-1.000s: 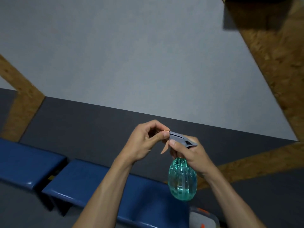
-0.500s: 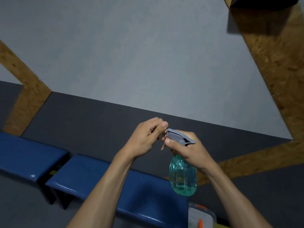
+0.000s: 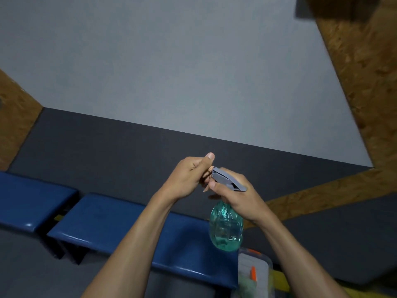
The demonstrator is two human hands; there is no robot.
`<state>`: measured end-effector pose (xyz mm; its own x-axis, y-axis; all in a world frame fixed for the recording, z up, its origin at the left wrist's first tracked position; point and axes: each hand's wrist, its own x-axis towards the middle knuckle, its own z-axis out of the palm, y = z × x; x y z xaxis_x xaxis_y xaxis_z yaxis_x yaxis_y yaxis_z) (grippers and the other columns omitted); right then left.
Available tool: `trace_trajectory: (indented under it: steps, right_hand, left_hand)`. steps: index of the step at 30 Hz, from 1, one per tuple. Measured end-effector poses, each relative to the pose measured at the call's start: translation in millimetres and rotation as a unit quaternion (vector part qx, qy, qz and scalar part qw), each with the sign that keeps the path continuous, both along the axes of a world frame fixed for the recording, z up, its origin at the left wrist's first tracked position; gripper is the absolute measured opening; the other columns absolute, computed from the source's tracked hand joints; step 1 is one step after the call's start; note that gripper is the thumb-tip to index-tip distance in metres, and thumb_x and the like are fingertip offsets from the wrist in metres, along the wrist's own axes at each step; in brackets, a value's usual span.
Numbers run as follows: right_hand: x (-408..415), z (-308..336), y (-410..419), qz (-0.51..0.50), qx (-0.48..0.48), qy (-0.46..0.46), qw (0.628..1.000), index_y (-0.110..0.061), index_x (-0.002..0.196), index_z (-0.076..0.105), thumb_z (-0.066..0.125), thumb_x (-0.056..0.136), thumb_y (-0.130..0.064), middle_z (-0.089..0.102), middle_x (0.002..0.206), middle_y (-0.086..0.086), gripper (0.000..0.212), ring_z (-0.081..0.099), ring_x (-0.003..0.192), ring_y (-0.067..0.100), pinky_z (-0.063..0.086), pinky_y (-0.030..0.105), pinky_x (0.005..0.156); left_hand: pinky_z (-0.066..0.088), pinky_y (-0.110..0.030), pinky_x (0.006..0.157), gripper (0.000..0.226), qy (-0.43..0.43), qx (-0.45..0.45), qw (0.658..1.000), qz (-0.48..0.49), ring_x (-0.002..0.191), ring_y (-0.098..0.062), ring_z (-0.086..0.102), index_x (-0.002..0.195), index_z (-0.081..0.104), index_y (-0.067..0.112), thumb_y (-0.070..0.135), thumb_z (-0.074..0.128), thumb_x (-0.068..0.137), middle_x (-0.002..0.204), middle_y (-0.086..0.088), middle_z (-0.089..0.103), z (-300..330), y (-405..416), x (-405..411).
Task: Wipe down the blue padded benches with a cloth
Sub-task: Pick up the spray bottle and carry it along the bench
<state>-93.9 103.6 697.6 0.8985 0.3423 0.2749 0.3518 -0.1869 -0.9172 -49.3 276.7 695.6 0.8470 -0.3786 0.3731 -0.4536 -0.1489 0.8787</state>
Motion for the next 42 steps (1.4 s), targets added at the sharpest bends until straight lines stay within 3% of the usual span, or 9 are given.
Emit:
trace_trajectory:
  steps: [5, 11, 14, 20, 23, 27, 32, 38, 42]
  right_hand:
    - [26, -44, -20, -0.017, 0.046, 0.079, 0.996, 0.000, 0.114, 0.061, 0.058, 0.095, -0.007, 0.067, 0.109, 0.020, 0.020, 0.070, 0.098, 0.033, 0.058, 0.055, 0.081]
    - [52, -128, -70, -0.155, 0.059, 0.168, 0.972, -0.010, 0.108, 0.067, 0.052, 0.095, 0.005, 0.068, 0.094, 0.022, 0.025, 0.072, 0.078, 0.033, 0.056, 0.043, 0.070]
    - [57, -191, -103, -0.191, 0.025, 0.203, 0.960, -0.005, 0.097, 0.067, 0.060, 0.098, -0.016, 0.060, 0.075, 0.019, 0.013, 0.066, 0.069, 0.022, 0.055, 0.035, 0.063]
    - [56, -310, -148, -0.218, -0.110, 0.283, 0.927, -0.016, 0.086, 0.070, 0.061, 0.094, -0.038, 0.061, 0.066, 0.012, 0.026, 0.062, 0.062, 0.029, 0.051, 0.051, 0.061]
    - [52, -339, -156, -0.214, -0.157, 0.319, 0.910, -0.033, 0.085, 0.067, 0.058, 0.099, -0.024, 0.059, 0.064, 0.009, 0.020, 0.060, 0.057, 0.018, 0.047, 0.038, 0.055]
    - [47, -375, -164, -0.232, -0.218, 0.373, 0.872, -0.008, 0.096, 0.070, 0.057, 0.098, -0.024, 0.063, 0.065, 0.003, 0.020, 0.059, 0.048, 0.005, 0.046, 0.017, 0.050]
    - [40, -401, -168, -0.260, -0.292, 0.378, 0.839, -0.014, 0.086, 0.069, 0.065, 0.086, -0.025, 0.067, 0.074, 0.006, 0.012, 0.066, 0.077, 0.033, 0.049, 0.034, 0.065]
    - [34, -409, -175, -0.266, -0.305, 0.380, 0.832, -0.013, 0.089, 0.070, 0.064, 0.087, -0.030, 0.071, 0.087, 0.013, 0.018, 0.064, 0.084, 0.036, 0.039, 0.031, 0.067]
    - [29, -417, -183, -0.241, -0.322, 0.377, 0.834, -0.018, 0.090, 0.068, 0.061, 0.085, -0.040, 0.072, 0.082, 0.011, 0.023, 0.067, 0.079, 0.036, 0.052, 0.036, 0.069]
  left_hand:
    - [0.042, -0.033, 0.063, 0.058, 0.039, 0.017, 0.999, 0.013, 0.058, -0.015, 0.051, 0.060, 0.056, 0.017, 0.054, 0.039, 0.103, 0.061, -0.008, 0.060, -31, -17, 23]
    - [0.043, -0.024, 0.064, 0.055, 0.105, 0.041, 0.993, 0.045, 0.060, -0.013, 0.054, 0.068, 0.060, 0.015, 0.050, 0.037, 0.104, 0.061, -0.001, 0.054, -89, -32, 48]
    - [0.041, -0.017, 0.062, 0.056, 0.139, 0.065, 0.986, 0.063, 0.059, -0.009, 0.052, 0.069, 0.061, 0.013, 0.051, 0.037, 0.103, 0.062, -0.001, 0.056, -126, -40, 57]
    - [0.051, -0.027, 0.076, 0.052, 0.216, 0.058, 0.967, 0.118, 0.076, -0.008, 0.065, 0.084, 0.069, 0.021, 0.062, 0.040, 0.093, 0.079, 0.001, 0.070, -213, -47, 63]
    - [0.050, -0.029, 0.097, 0.045, 0.240, 0.084, 0.954, 0.157, 0.107, 0.000, 0.064, 0.108, 0.069, 0.034, 0.064, 0.040, 0.091, 0.108, 0.019, 0.071, -253, -46, 54]
    - [0.045, -0.033, 0.107, 0.042, 0.278, 0.073, 0.938, 0.193, 0.119, 0.004, 0.057, 0.117, 0.065, 0.041, 0.063, 0.043, 0.089, 0.122, 0.025, 0.066, -293, -41, 47]
    - [0.047, -0.046, 0.105, 0.042, 0.290, 0.050, 0.933, 0.206, 0.119, -0.005, 0.061, 0.118, 0.066, 0.036, 0.061, 0.045, 0.090, 0.120, 0.018, 0.069, -315, -32, 48]
    - [0.050, -0.044, 0.102, 0.039, 0.289, 0.035, 0.932, 0.214, 0.114, -0.006, 0.063, 0.114, 0.066, 0.039, 0.061, 0.045, 0.089, 0.116, 0.018, 0.070, -311, -30, 47]
    - [0.050, -0.048, 0.101, 0.044, 0.285, 0.032, 0.932, 0.223, 0.112, -0.007, 0.065, 0.118, 0.066, 0.034, 0.061, 0.045, 0.090, 0.117, 0.015, 0.070, -308, -29, 43]
